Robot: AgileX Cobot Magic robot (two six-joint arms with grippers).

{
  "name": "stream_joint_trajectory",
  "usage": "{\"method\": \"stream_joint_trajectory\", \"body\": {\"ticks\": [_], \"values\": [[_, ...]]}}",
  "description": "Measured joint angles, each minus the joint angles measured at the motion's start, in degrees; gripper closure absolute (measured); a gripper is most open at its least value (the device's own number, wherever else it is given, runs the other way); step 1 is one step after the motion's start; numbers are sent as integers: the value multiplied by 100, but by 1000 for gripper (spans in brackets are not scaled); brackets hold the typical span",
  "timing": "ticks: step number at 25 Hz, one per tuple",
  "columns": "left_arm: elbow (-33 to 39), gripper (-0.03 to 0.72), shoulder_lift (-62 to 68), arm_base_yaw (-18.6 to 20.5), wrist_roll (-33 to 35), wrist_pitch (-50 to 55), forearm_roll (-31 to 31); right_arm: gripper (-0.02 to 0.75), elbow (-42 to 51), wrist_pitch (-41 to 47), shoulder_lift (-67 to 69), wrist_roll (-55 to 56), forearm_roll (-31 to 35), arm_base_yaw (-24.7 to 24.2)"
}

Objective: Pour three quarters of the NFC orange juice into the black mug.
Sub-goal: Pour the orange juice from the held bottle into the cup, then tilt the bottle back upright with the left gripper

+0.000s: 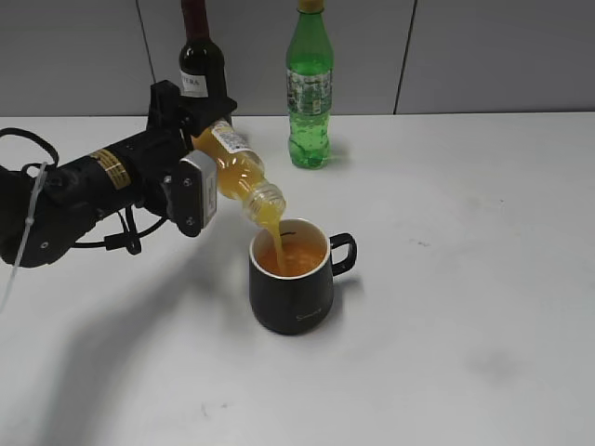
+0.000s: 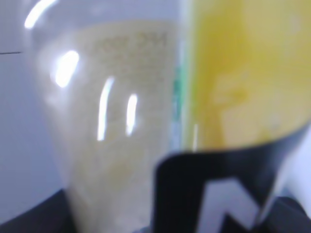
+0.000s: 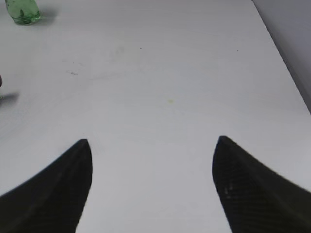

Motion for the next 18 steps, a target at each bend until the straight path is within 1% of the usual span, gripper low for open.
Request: {"method": "stream_joint_trajectory", "body": {"ticks": [18], "values": [[-10, 217, 0, 0, 144, -36, 11, 155, 0, 0, 0, 0, 0, 0]]}}
